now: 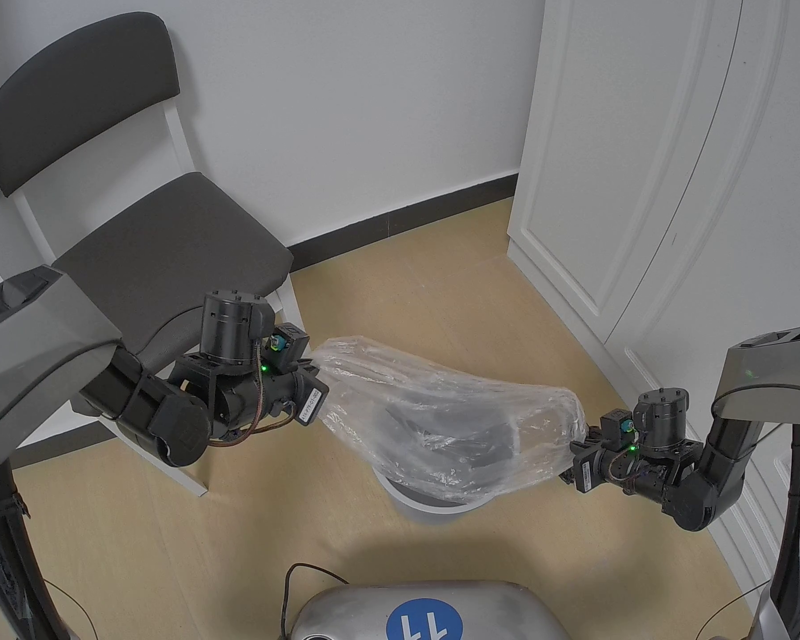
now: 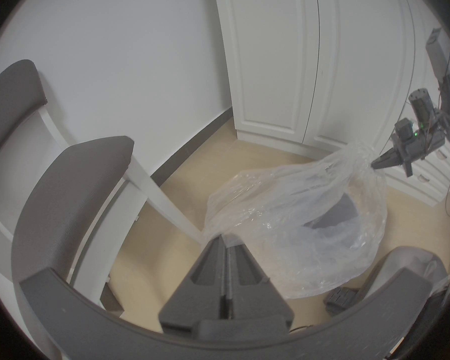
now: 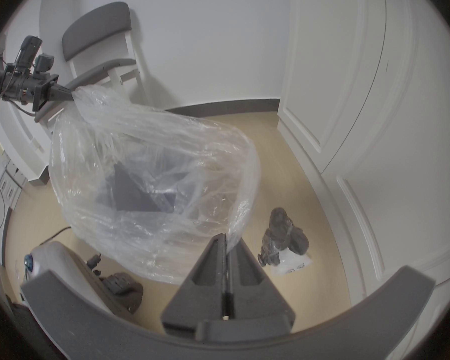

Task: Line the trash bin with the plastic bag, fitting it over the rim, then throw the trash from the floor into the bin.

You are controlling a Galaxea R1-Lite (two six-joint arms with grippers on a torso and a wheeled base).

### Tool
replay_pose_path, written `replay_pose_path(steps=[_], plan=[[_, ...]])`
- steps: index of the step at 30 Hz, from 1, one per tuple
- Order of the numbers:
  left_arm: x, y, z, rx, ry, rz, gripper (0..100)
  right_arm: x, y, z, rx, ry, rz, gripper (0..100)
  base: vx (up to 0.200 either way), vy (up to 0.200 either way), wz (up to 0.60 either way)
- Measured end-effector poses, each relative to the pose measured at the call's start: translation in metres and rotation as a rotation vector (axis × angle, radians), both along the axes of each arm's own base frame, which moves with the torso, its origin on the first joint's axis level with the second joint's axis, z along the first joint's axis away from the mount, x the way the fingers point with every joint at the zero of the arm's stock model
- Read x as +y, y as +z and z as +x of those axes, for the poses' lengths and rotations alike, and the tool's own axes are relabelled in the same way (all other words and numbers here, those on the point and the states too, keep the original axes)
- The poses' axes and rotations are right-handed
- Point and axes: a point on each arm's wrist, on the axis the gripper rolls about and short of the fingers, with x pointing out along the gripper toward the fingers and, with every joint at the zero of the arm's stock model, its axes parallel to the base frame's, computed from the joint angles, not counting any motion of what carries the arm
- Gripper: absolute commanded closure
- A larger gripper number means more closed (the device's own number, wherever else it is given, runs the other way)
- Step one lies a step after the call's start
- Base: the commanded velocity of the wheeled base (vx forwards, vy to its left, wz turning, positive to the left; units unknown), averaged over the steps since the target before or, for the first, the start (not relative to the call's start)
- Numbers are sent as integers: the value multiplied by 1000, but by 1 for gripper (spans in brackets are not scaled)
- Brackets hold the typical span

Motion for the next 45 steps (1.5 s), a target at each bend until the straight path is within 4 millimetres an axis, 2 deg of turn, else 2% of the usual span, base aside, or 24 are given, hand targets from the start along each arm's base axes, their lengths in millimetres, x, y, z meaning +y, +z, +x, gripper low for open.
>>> replay_pose_path(steps=[17,33,39,45], plan=[[11,-29,-21,129,-222,212,100,-10,9,-28,64,116,-114,100,0,0,0],[31,-26,-33,180,-303,267,100,-24,15,-44,55,164,-224,100,0,0,0],[31,-28,-37,188,-314,277,100,-25,15,-47,57,172,-237,100,0,0,0],[21,-38,-40,217,-348,290,100,-23,9,-51,113,198,-258,100,0,0,0]])
